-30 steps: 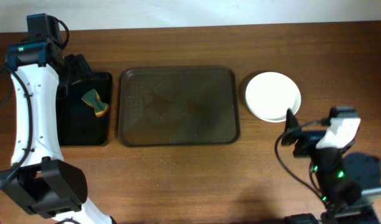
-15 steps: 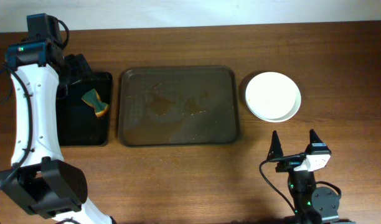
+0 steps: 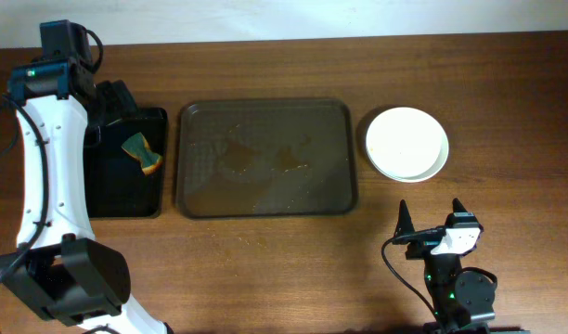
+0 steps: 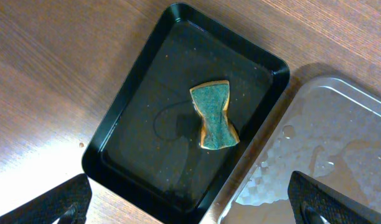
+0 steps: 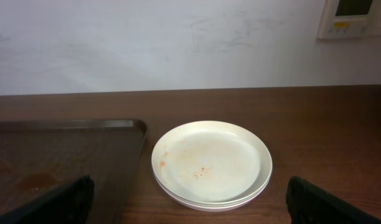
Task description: Clean dirty plates on tray and stack at the side
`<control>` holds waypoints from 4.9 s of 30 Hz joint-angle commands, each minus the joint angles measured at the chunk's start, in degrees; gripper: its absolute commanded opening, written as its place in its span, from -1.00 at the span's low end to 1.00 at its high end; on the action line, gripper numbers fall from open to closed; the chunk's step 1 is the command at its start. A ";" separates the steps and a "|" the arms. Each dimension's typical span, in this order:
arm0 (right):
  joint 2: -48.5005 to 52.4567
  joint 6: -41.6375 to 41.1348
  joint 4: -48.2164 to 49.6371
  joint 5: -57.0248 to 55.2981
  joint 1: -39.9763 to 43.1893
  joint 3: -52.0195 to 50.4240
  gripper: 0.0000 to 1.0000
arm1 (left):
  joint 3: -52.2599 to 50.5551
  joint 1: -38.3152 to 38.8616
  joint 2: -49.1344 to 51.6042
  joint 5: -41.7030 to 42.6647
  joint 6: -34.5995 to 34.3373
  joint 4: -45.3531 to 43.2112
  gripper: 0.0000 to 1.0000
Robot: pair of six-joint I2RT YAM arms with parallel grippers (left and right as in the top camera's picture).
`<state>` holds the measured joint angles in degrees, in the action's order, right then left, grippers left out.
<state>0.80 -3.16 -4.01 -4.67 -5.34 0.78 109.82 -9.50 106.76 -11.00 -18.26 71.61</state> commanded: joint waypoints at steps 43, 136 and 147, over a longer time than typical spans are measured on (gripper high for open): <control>-0.44 -0.07 -0.13 -0.48 0.13 -0.46 0.97 | -109.46 8.98 -94.25 8.46 30.18 -82.44 0.98; -0.44 -0.07 -0.13 -0.46 0.13 -0.46 0.97 | -109.31 7.85 -106.42 8.31 37.22 -66.99 0.98; -0.44 -0.07 -0.13 -0.48 0.13 -0.46 0.97 | -109.31 7.85 -106.42 8.31 37.22 -66.99 0.98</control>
<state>0.73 -3.03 -4.01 -4.67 -5.34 0.78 0.93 -1.41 0.89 -3.33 18.09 4.67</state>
